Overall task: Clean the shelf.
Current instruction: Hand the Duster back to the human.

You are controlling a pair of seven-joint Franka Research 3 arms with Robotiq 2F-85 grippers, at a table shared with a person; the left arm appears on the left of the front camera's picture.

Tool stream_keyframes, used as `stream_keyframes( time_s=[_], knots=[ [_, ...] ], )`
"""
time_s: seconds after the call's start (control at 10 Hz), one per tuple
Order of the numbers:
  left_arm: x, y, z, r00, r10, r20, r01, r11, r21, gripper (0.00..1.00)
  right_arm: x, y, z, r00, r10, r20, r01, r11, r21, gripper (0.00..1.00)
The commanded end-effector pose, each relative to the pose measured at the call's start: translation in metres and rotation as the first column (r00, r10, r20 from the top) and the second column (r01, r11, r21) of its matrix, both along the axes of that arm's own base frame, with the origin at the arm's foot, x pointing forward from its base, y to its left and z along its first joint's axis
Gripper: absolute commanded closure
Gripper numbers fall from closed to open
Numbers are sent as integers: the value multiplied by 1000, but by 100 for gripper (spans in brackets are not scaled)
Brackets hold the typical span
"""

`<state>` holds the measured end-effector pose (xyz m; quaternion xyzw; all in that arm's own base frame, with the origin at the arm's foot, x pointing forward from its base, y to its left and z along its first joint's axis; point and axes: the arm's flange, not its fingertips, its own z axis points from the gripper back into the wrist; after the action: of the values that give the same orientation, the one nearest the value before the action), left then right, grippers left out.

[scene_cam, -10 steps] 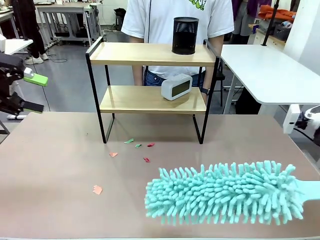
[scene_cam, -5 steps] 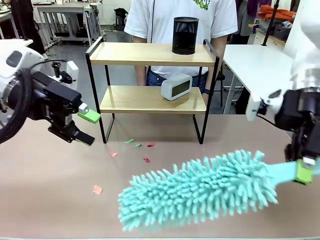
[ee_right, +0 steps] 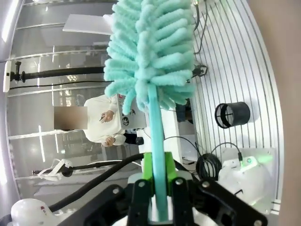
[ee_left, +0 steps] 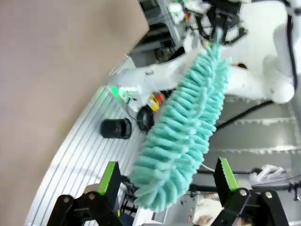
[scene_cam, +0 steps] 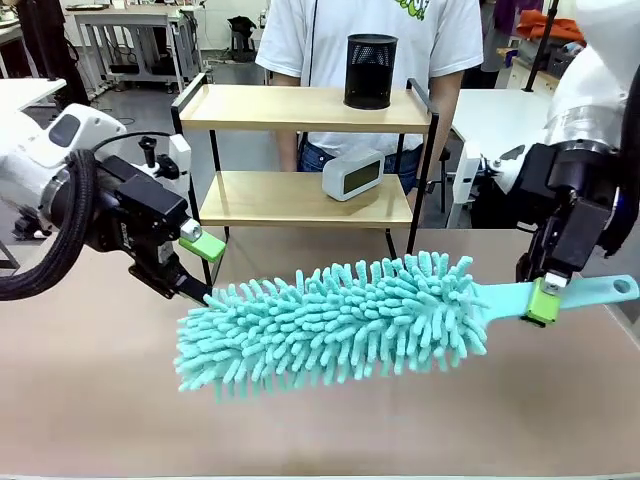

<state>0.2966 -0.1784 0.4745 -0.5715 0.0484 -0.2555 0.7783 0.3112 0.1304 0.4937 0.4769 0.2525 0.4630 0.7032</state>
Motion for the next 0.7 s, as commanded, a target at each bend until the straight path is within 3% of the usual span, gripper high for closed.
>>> stream_keyframes(
  time_s=[0.0, 0.3, 0.6],
  knots=[
    [-3, -10, -3, 997, -77, 18, 79, 991, -112, 0, 9, 5, -3, 997, 64, -42, -61, 996, 69, 88],
    [-17, -27, -7, 973, -227, -40, 218, 962, -162, 0, 12, 2, -6, 997, 42, -57, -36, 994, 102, 88],
    [-30, -44, -14, 957, -287, -43, 280, 952, -126, 0, 11, 1, -6, 998, 49, -46, -42, 990, 136, 88]
  ],
)
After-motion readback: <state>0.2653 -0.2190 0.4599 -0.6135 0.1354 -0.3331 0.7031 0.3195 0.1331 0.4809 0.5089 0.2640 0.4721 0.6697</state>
